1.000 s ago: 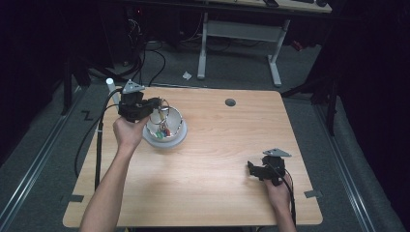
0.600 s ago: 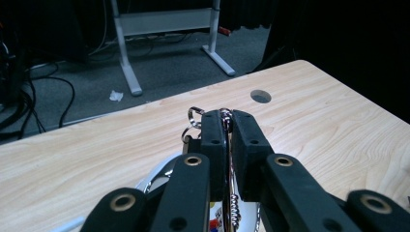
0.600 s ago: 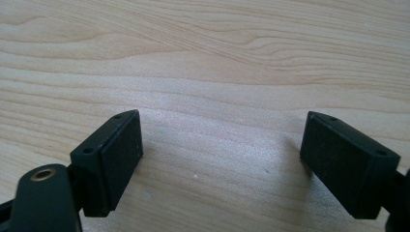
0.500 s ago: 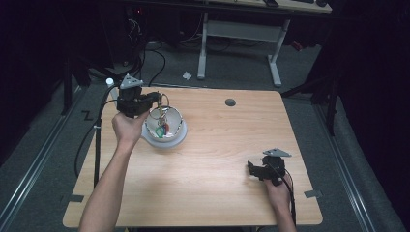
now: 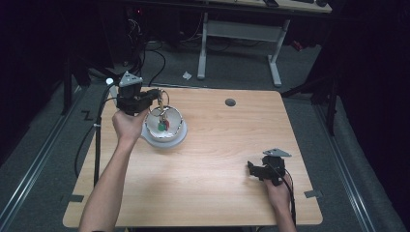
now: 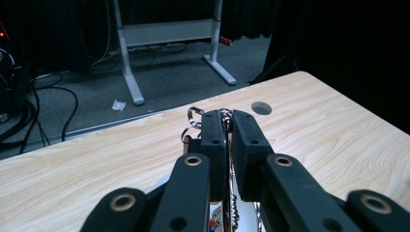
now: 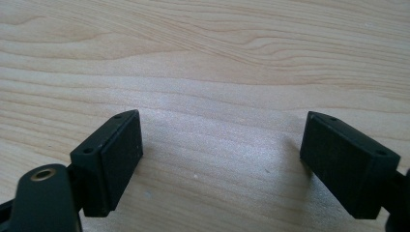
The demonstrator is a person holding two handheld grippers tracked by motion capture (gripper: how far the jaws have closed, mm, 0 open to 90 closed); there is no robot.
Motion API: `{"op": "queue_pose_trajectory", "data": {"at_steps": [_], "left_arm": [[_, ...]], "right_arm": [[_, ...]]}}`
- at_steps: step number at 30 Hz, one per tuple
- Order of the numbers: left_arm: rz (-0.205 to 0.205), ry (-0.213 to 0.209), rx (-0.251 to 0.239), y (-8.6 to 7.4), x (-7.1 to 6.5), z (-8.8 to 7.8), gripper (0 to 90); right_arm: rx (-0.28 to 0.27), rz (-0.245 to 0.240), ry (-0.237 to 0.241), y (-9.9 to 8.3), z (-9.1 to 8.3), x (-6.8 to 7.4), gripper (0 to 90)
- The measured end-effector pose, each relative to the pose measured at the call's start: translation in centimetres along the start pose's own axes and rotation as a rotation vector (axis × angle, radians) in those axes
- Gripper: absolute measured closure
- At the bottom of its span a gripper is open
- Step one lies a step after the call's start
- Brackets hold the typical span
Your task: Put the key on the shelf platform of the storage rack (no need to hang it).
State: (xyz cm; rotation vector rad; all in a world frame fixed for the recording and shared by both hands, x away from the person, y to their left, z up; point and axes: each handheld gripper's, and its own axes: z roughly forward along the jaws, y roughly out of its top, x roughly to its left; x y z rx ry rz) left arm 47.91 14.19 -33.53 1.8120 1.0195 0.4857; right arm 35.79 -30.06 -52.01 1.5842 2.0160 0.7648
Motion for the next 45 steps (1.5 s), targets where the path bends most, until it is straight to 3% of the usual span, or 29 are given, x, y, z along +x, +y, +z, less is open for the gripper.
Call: {"op": "queue_pose_trajectory", "data": {"at_steps": [6, 23, 34, 45], "left_arm": [[0.02, -0.009, 0.044, -1.1, -0.6, 1.1, 84.5], [-0.001, -0.042, 0.112, -3.6, -0.6, 2.8, 84.4], [-0.035, -0.046, 0.15, -5.2, -0.2, 4.2, 84.4], [-0.022, -0.027, 0.192, -5.9, -0.3, 5.7, 84.3]], "right_arm": [[0.0, 0.0, 0.0, 0.0, 0.0, 0.0, 15.2], [0.0, 0.001, 0.0, 0.0, 0.0, 0.0, 15.3], [0.0, 0.001, 0.0, 0.0, 0.0, 0.0, 15.3], [0.0, 0.001, 0.0, 0.0, 0.0, 0.0, 15.2]]}}
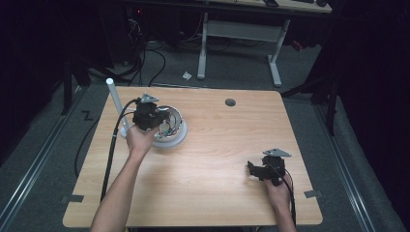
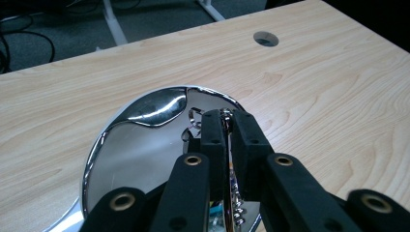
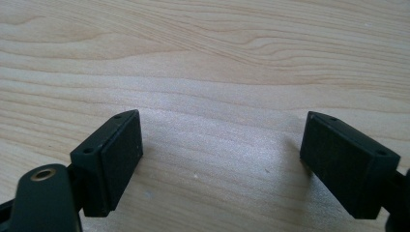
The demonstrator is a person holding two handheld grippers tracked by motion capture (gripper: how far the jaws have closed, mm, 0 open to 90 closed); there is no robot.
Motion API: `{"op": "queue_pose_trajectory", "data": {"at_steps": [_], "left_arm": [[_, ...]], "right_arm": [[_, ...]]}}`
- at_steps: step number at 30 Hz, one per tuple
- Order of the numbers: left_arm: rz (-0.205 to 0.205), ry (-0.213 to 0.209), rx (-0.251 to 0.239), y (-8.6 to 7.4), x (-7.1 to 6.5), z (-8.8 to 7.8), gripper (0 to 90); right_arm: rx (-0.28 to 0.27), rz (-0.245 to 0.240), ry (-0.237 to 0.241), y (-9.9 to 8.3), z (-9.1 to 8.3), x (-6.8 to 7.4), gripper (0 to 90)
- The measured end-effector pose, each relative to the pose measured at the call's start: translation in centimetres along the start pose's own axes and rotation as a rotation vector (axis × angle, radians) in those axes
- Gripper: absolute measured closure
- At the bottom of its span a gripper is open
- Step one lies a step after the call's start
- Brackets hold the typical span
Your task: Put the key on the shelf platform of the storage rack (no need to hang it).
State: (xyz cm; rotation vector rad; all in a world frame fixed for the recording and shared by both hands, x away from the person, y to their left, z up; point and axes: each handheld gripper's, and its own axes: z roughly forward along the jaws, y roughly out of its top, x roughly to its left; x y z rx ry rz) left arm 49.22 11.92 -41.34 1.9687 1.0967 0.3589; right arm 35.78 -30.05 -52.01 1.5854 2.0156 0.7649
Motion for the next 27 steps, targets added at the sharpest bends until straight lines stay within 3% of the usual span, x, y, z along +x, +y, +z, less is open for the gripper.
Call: {"op": "queue_pose_trajectory", "data": {"at_steps": [7, 13, 18, 24, 27], "left_arm": [[-0.012, 0.016, 0.014, -0.1, 0.5, 0.6, 84.0], [0.019, 0.054, 0.048, -0.4, 0.6, 1.5, 83.6], [0.015, 0.072, 0.064, -0.6, 0.6, 1.8, 83.2], [0.024, 0.09, 0.07, -0.6, 0.8, 1.4, 76.0], [0.031, 0.109, 0.071, -0.5, 0.7, 1.0, 66.0]], "right_arm": [[0.0, 0.0, 0.0, 0.0, 0.0, 0.0, 15.3], [0.0, 0.0, 0.0, 0.0, 0.0, 0.0, 15.3], [-0.001, 0.0, 0.0, 0.0, 0.0, 0.0, 15.3], [-0.001, 0.0, 0.0, 0.0, 0.0, 0.0, 15.2], [0.0, 0.0, -0.001, 0.0, 0.0, 0.0, 15.3]]}}
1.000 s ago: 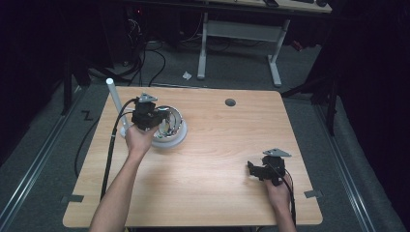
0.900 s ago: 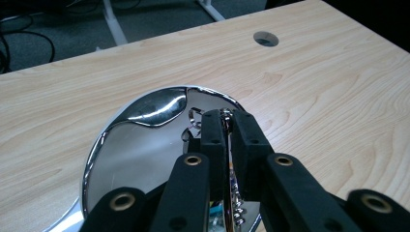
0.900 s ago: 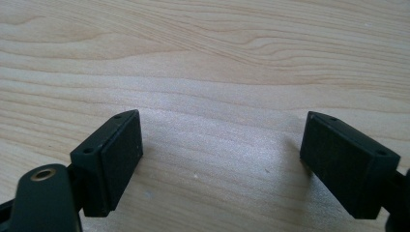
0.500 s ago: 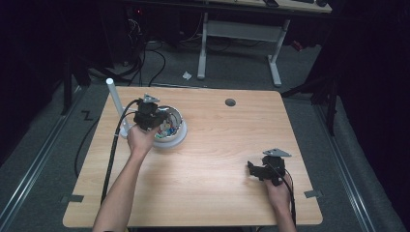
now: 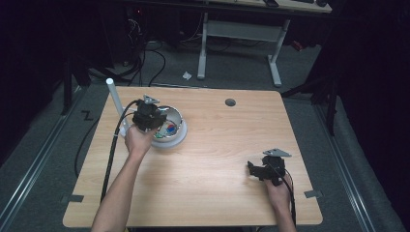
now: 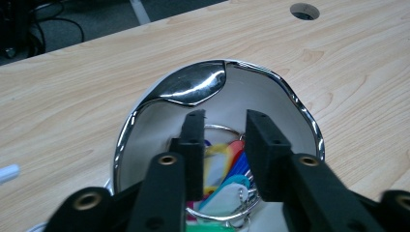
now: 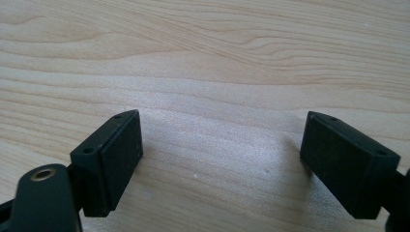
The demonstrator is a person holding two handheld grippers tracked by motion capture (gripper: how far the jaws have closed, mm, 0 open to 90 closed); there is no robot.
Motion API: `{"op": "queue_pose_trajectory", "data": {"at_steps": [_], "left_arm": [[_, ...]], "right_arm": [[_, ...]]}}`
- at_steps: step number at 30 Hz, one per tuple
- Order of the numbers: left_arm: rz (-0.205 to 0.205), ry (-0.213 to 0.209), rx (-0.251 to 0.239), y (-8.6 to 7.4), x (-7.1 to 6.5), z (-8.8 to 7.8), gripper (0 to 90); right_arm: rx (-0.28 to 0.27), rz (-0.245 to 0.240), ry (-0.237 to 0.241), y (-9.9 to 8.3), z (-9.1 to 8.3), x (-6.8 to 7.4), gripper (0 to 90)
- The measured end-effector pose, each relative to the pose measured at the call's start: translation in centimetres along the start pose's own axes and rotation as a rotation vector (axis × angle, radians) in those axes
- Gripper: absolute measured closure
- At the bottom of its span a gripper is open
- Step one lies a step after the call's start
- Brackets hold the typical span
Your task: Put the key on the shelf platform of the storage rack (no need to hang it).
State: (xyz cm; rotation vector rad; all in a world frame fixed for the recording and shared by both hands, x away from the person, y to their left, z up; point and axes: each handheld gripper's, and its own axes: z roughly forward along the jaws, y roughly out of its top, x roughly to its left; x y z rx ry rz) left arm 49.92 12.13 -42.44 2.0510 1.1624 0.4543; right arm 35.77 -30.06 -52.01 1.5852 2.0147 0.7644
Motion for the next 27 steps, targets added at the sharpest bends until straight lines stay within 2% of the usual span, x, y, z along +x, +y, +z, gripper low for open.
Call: {"op": "queue_pose_trajectory", "data": {"at_steps": [7, 12, 14, 16, 20, 27], "left_arm": [[0.022, -0.006, -0.022, 0.3, -0.8, -1.2, 54.6], [0.012, -0.028, -0.026, 0.4, -1.1, -2.4, 46.6], [0.008, -0.033, -0.036, 0.3, -1.2, -2.8, 45.3], [-0.008, -0.057, -0.046, 0.1, -1.2, -3.3, 44.7], [-0.014, -0.061, -0.041, -0.4, -1.3, -4.0, 43.3], [-0.041, -0.077, -0.061, -1.1, -1.3, -5.4, 41.5]], "right_arm": [[0.0, 0.0, 0.001, 0.0, 0.0, 0.0, 15.3], [0.001, 0.0, 0.001, 0.0, 0.0, 0.0, 15.3], [0.0, 0.0, 0.001, 0.0, 0.0, 0.0, 15.2], [0.0, 0.0, 0.001, 0.0, 0.0, 0.0, 15.2], [0.001, 0.0, 0.0, 0.0, 0.0, 0.0, 15.3], [0.0, 0.0, 0.001, 0.0, 0.0, 0.0, 15.2]]}}
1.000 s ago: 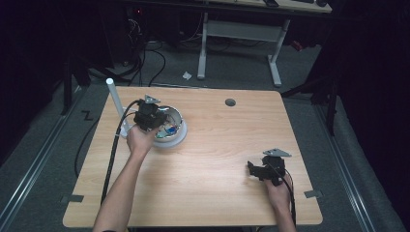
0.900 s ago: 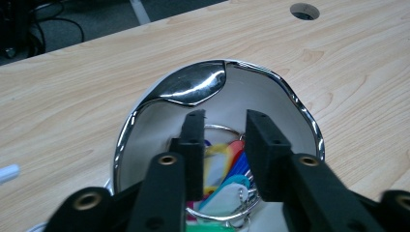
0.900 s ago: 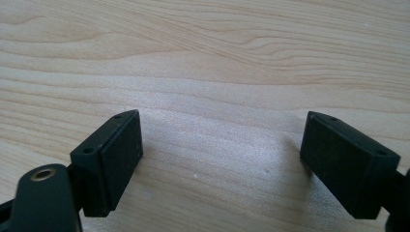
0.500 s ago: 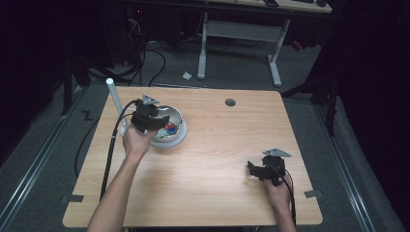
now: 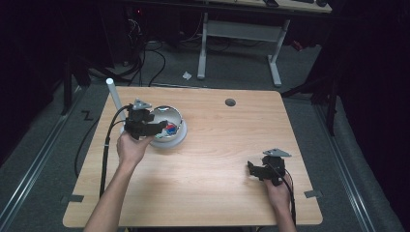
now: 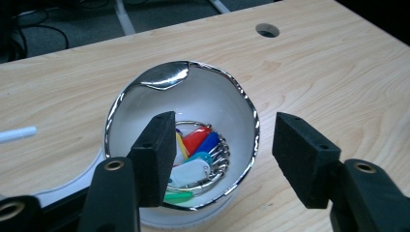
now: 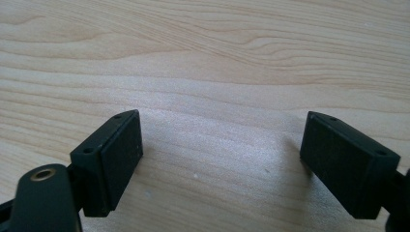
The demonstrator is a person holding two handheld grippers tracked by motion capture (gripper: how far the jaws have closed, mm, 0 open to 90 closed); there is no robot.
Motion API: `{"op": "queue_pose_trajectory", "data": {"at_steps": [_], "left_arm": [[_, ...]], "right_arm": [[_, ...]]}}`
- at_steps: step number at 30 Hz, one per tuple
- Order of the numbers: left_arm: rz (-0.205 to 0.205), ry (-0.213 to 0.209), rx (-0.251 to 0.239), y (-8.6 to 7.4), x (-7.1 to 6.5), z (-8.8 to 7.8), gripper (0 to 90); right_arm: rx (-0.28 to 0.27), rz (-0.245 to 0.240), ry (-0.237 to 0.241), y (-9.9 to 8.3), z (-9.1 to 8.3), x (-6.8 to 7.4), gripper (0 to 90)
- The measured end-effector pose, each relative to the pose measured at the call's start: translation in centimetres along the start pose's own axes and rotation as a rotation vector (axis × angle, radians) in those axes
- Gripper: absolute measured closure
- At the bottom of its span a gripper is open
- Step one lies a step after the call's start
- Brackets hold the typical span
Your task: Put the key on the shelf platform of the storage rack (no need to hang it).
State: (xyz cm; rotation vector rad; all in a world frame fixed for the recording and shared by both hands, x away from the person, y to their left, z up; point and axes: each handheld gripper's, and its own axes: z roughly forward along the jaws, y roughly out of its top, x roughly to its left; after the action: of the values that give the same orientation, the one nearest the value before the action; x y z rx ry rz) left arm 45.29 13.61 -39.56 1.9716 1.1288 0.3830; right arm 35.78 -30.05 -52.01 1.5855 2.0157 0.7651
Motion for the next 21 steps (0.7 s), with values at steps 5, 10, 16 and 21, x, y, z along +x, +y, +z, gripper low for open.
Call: {"op": "queue_pose_trajectory", "data": {"at_steps": [5, 10, 16, 21], "left_arm": [[-0.001, -0.005, -0.006, -0.2, -0.3, -0.9, 40.8], [0.01, -0.01, -0.026, -0.4, -0.8, -1.5, 40.6], [0.007, -0.018, -0.034, -0.9, -1.0, -2.1, 40.6], [0.007, -0.027, -0.033, -1.3, -1.3, -2.4, 40.6]], "right_arm": [[0.0, 0.0, -0.001, 0.0, 0.0, 0.0, 15.3], [0.0, 0.0, -0.001, 0.0, 0.0, 0.0, 15.2], [0.0, 0.0, -0.001, 0.0, 0.0, 0.0, 15.3], [0.0, 0.0, -0.001, 0.0, 0.0, 0.0, 15.2]]}}
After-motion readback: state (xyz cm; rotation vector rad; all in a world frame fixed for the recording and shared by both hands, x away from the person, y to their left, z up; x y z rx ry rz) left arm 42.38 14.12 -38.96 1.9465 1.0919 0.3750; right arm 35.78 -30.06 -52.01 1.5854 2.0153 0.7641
